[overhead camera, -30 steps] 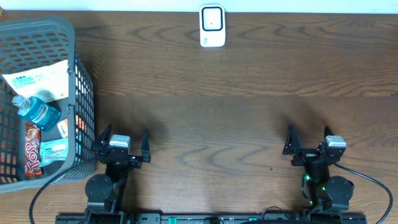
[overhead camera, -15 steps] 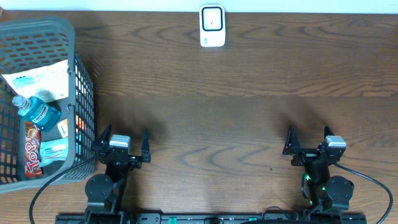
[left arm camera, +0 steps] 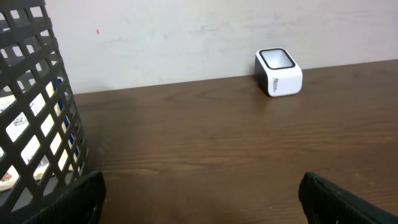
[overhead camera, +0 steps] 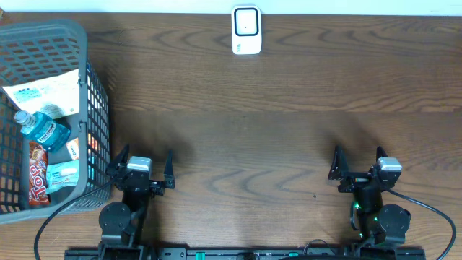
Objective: Scan the item barcode
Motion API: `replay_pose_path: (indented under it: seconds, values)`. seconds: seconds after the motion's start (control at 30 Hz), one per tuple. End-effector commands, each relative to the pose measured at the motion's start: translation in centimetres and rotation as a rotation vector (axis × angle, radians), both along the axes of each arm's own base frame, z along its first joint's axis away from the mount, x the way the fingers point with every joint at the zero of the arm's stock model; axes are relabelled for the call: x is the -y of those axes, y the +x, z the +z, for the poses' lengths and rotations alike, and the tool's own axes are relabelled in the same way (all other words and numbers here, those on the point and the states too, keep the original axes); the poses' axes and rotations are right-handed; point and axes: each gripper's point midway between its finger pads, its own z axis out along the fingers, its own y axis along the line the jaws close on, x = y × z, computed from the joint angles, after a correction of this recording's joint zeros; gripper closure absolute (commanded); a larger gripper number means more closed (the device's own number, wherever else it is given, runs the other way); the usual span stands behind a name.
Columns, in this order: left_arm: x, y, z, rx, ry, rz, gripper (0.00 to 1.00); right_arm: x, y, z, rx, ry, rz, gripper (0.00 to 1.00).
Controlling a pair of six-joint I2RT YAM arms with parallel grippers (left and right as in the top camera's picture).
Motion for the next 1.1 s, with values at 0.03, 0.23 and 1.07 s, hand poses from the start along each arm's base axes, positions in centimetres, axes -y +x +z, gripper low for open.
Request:
replay_pose_path:
  seconds: [0.03, 0.23, 1.07]
  values:
    - [0.1, -0.1, -1.4, -0.042, -0.015, -0.009, 0.01, -0.1, 0.0, -0.1, -0.001, -0.008, 0.005, 0.01]
    - [4.7, -1.2, 0.5, 0.012, -0.090, -0.280, 0.01, -0.1, 0.0, -0.1, -0.001, -0.008, 0.005, 0.01]
    - [8.4, -6.3, 22.3, 0.195, -0.425, -0.584, 0.01, -0.1, 0.0, -0.1, -0.001, -0.008, 0.005, 0.01]
